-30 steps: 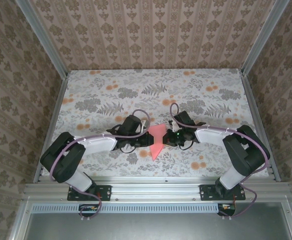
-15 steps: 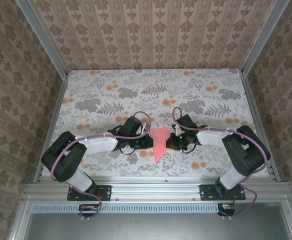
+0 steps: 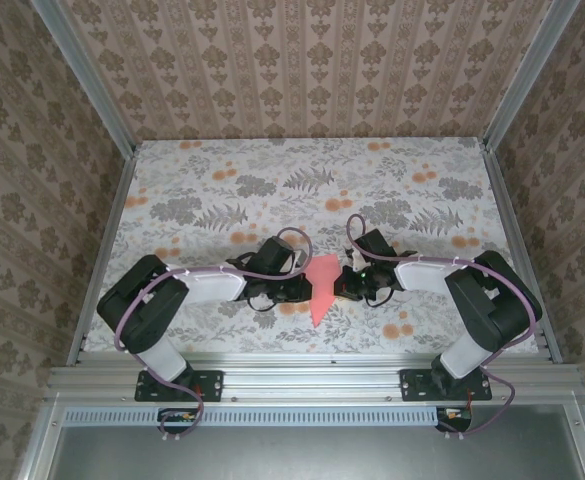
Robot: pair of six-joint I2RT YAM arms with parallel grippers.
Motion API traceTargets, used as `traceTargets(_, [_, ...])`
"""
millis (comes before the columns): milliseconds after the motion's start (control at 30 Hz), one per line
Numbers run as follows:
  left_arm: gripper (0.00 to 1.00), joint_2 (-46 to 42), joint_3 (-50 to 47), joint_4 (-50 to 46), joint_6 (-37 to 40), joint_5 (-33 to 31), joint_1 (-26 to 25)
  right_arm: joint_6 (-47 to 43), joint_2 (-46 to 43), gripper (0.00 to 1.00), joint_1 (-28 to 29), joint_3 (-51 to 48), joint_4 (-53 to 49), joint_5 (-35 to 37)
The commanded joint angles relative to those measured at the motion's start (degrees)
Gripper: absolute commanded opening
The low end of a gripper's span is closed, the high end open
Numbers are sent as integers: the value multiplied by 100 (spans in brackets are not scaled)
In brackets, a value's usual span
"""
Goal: Fold a paper plane with a square sheet of paper (pick it up from the middle)
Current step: Fourth fold the wing at the center of the table.
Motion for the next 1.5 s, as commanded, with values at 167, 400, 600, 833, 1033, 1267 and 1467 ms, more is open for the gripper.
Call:
traceTargets(167, [13,-738,122,-458,36,-685,-110,-56,-82,7,-28,-33,88,-22])
traceTargets(400, [13,-301,136,-190,-61,-415,-214,-101,-126,7,-28,14,9,-31])
traceTargets(600, [11,90,191,-22,-45,-344,-217,-127,-153,6,-26,36,-40,-42])
traceTargets(833, [10,303,265,42,0,-318,-206,-127,-135,6,-28,59,-27,-95])
traceTargets(1033, [7,469,280,21,63,-316,-189,-93,-191,6,-28,96,1,-196])
traceTargets(1267, [6,679,373,-140,218,-354,-192,5,-227,6,25,190,62,-346])
traceTargets(1467, [6,678,394,-373,327,-540,-196,22,-465,6,25,135,-50,-308])
